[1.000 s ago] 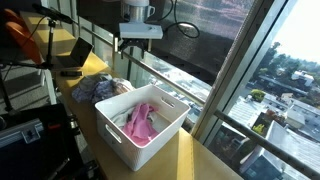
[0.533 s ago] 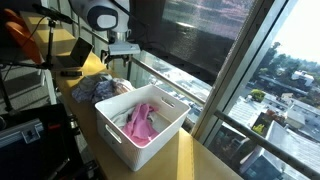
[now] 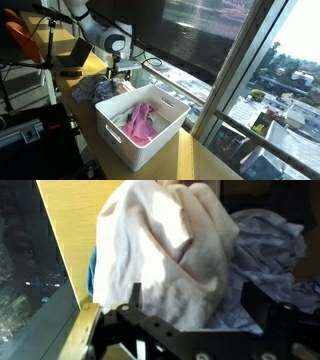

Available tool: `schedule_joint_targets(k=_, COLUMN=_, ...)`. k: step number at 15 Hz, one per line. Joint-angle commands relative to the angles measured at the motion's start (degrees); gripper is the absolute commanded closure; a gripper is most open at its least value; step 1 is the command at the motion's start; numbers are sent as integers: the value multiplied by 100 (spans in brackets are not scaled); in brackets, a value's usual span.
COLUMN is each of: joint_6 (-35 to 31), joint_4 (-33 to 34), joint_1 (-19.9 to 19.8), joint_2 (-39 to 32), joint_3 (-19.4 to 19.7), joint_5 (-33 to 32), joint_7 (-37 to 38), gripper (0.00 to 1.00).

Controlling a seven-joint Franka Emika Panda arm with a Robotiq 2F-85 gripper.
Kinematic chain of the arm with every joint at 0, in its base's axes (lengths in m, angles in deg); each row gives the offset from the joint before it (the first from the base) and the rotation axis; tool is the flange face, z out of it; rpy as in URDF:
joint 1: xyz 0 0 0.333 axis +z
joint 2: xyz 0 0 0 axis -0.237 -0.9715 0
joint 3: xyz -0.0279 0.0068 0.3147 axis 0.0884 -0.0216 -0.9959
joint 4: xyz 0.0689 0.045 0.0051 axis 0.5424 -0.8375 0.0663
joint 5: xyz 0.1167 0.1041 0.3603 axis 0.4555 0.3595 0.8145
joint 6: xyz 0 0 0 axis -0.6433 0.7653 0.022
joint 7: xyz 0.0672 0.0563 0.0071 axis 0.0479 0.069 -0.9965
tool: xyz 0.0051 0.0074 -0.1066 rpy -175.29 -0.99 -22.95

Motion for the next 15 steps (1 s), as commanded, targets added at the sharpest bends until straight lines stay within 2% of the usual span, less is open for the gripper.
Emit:
schedule_joint_targets(k=1, joint_6=340, joint_4=890, joint_1=19, joint_2=-988, joint_3=-57, joint_5=-330, joint_7=303, gripper=0)
schedule_joint_targets(k=6, joint_6=718, joint_4=1466, joint_1=181, joint_2=-1940, joint_3=-83, joint_5=-498, joint_7=601, gripper=0)
schedule_joint_targets(k=7, joint_6=804, joint_4=1538, joint_1=200, joint_2=-2025, joint_3=-86, joint_5=-530, joint_7=640, gripper=25)
schedule_joint_targets(k=8, joint_6=904, joint_4=1619, joint_1=214, joint_2=-2084, joint_3=-83, joint_5=-573, joint_7=685, gripper=27)
schedule_joint_targets(k=9, joint_6=1017, joint_4=1695, joint_1=217, joint_2=-2075, joint_3=-77, joint_5=-595, joint_7=752, gripper=34)
schedule_joint_targets(k=12, joint_6=1349, joint_4=1698, joint_1=188, joint_2=-1811, joint_3=-107, joint_5=-584, joint_7=873, gripper=58)
schedule_joint_targets(k=15, joint_6=1546, joint_4=1382, joint_1=148, joint_2=-1299, joint_3=-226, joint_5=-510, joint_7=1011, gripper=80)
